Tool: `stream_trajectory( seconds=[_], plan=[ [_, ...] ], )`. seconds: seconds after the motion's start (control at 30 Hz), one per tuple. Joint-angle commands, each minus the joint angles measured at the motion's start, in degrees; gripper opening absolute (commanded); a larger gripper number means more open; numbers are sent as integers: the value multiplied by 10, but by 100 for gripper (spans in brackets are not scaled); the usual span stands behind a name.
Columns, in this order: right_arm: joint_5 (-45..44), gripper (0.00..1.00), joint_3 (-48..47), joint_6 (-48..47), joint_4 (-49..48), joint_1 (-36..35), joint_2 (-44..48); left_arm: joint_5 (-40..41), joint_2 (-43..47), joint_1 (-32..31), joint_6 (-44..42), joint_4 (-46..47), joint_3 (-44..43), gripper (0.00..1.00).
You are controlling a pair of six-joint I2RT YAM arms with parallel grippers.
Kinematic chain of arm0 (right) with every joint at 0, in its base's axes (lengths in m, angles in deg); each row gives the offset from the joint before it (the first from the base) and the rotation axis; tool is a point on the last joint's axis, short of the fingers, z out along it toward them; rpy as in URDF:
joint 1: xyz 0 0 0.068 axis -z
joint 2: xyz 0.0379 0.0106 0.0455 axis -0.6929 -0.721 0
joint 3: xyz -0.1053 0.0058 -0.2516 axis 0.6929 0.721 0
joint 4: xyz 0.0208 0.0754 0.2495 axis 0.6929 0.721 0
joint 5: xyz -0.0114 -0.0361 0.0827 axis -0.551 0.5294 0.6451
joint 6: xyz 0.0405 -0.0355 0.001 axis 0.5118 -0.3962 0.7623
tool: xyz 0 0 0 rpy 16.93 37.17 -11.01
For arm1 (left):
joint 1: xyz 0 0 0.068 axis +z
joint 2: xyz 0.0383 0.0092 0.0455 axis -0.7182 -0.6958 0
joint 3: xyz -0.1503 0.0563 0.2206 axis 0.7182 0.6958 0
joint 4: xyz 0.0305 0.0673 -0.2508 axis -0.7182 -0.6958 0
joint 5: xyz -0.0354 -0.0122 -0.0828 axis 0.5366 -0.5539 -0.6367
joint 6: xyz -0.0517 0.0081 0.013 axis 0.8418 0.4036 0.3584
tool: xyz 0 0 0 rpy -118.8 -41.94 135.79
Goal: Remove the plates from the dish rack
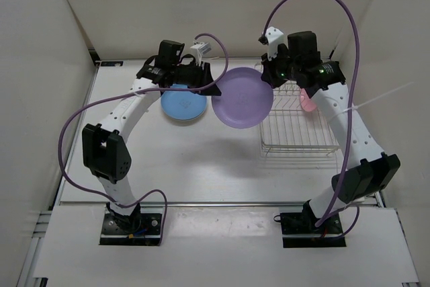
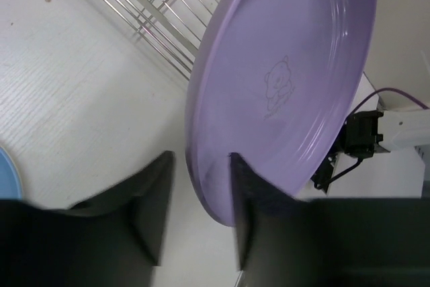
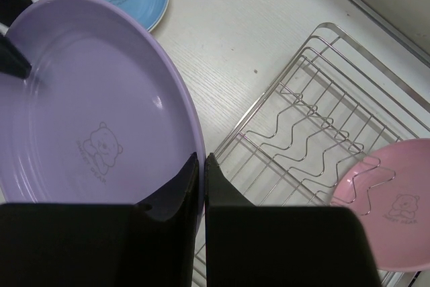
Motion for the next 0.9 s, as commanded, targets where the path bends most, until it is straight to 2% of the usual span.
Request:
stream_trajectory(
  seconds=[0.0,0.03,0.23,0.37,0.4,0.47,0.5,0.63,0.67,0.7,0.77,0.8,0.87],
  plan=[
    [-1,0,-21,6,-15,0,-1,20,38,0,2,-3,-6,43],
    [-1,0,-21,6,-15,0,-1,20,38,0,8,-3,-6,29],
    [11,0,-21,11,-15,0,-1,20,27,0,15,-3,-12,29],
    [11,0,-21,11,-15,0,-1,40,21,0,26,2,-17,11],
    [11,0,-21,11,-15,0,-1,61,21,0,26,2,-17,11],
    [18,12,-21,11,-15,0,-1,96,27,0,45,8,-8,11],
    [18,41,-21,11,-15,0,-1,129,34,0,61,15,2,11],
    [-1,57,-21,16,-15,0,-13,212,64,0,75,22,27,11],
    [-25,70,-21,23,-15,0,-19,255,71,0,75,22,34,11],
    [-42,74,-21,24,-15,0,-19,277,71,0,75,16,34,11],
    [-80,76,-27,31,-21,0,-25,315,79,12,75,10,49,11],
    [-117,76,-27,39,-21,0,-25,375,79,17,75,5,49,11],
    [-145,77,-27,39,-27,0,-25,441,85,46,81,-1,55,11]
  ],
)
